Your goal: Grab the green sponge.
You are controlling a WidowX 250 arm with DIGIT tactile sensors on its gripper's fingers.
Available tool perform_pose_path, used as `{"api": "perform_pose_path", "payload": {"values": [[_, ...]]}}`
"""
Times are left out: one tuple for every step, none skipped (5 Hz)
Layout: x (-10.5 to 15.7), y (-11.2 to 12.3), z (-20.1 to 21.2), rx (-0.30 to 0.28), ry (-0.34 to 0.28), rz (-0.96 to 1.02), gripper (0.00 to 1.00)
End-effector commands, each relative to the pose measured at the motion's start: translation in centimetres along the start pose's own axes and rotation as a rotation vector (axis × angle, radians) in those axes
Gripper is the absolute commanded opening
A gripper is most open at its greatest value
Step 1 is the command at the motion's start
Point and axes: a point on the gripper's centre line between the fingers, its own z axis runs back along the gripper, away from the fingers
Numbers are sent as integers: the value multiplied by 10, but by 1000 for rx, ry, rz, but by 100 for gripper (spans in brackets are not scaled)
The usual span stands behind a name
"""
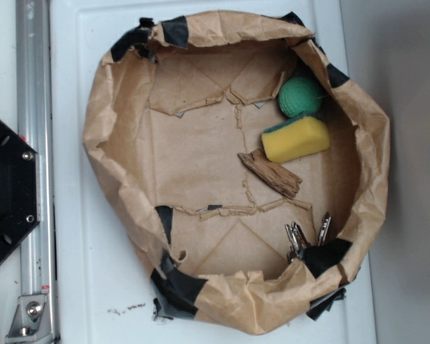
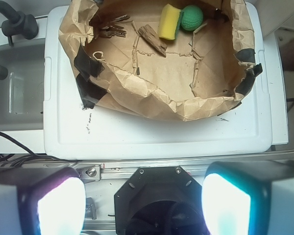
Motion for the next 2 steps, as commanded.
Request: {"api": "perform_pose_path", "payload": {"values": [[0,0,0,0,0,0,100],[12,28,-33,69,-93,-22,100]]}}
